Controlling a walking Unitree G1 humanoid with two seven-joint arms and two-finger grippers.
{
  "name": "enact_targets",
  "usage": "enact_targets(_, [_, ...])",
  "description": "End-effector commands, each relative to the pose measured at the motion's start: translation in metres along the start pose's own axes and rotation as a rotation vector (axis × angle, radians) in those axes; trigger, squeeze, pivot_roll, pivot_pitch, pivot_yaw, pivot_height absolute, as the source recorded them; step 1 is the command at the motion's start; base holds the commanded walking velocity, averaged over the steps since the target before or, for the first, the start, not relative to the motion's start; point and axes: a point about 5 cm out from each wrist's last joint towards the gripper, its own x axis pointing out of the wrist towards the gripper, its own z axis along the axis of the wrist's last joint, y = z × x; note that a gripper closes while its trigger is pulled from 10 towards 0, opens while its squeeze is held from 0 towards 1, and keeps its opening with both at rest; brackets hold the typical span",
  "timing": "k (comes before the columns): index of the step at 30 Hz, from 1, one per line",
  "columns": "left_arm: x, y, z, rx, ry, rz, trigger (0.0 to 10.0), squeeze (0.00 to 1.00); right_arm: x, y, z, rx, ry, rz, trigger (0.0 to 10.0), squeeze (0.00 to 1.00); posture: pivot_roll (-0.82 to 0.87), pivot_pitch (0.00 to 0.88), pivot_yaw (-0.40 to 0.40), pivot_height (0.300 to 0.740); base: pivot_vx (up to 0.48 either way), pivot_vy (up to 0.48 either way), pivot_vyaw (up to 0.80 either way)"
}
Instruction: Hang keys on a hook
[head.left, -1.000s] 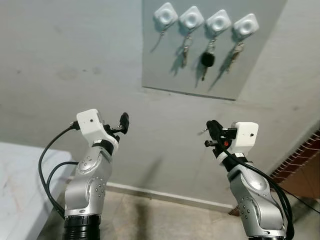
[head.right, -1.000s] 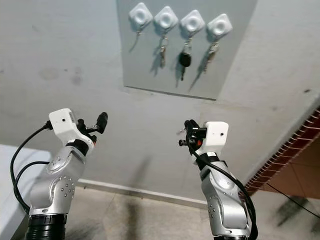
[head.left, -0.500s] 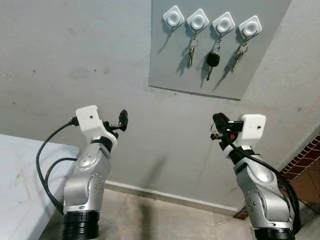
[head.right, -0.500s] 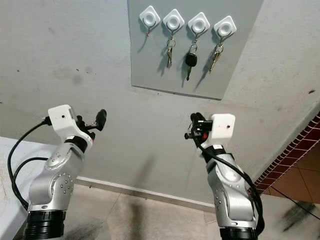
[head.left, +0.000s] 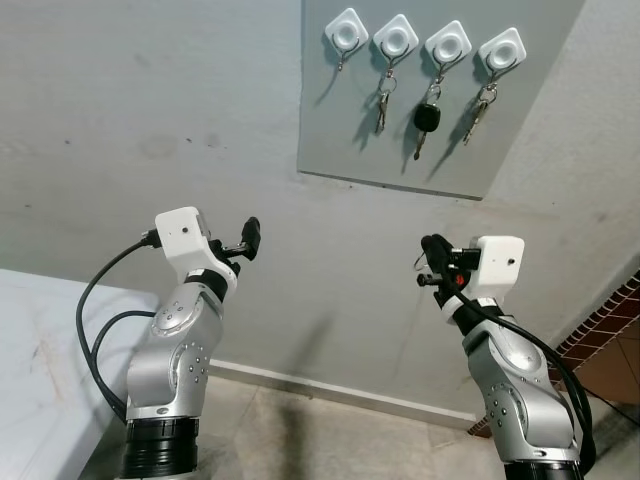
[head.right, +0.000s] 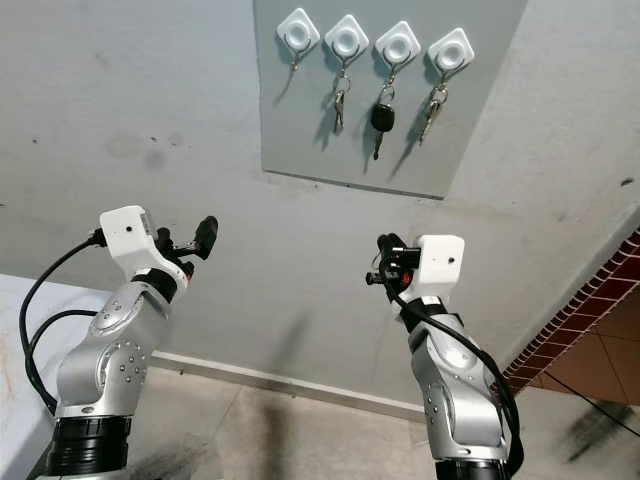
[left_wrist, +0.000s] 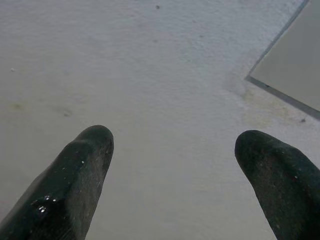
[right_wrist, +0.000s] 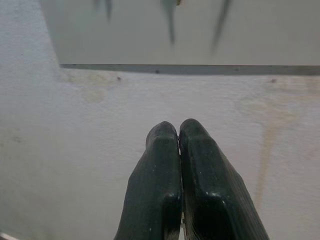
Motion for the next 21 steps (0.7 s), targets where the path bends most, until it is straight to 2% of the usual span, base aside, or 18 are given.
enact_targets(1, [0.0000, 0.0020, -0.0005, 0.002, 0.014, 0.005, 10.0, 0.00, -0.0005, 0.0064, 0.0061, 0.000, -0.028, 0.014, 10.0, 0.00, 0.03, 0.012, -0.013, 0.702, 0.000, 0.461, 0.00])
enact_targets(12, [-0.0022, 0.0018, -0.0030, 0.002, 0.022, 0.008, 10.0, 0.00, -0.0047, 0.0064, 0.0034, 0.004, -0.023, 0.000, 10.0, 0.00, 0.03, 0.008, -0.012, 0.702, 0.000, 0.452, 0.00])
enact_targets(21, [-0.0031, -0.0020, -0.0051, 0.027, 0.030, -0.003, 10.0, 0.00, -0.0053, 0.0076, 0.0024, 0.006, -0.022, 0.001, 10.0, 0.00, 0.03, 0.003, -0.012, 0.702, 0.000, 0.000, 0.00])
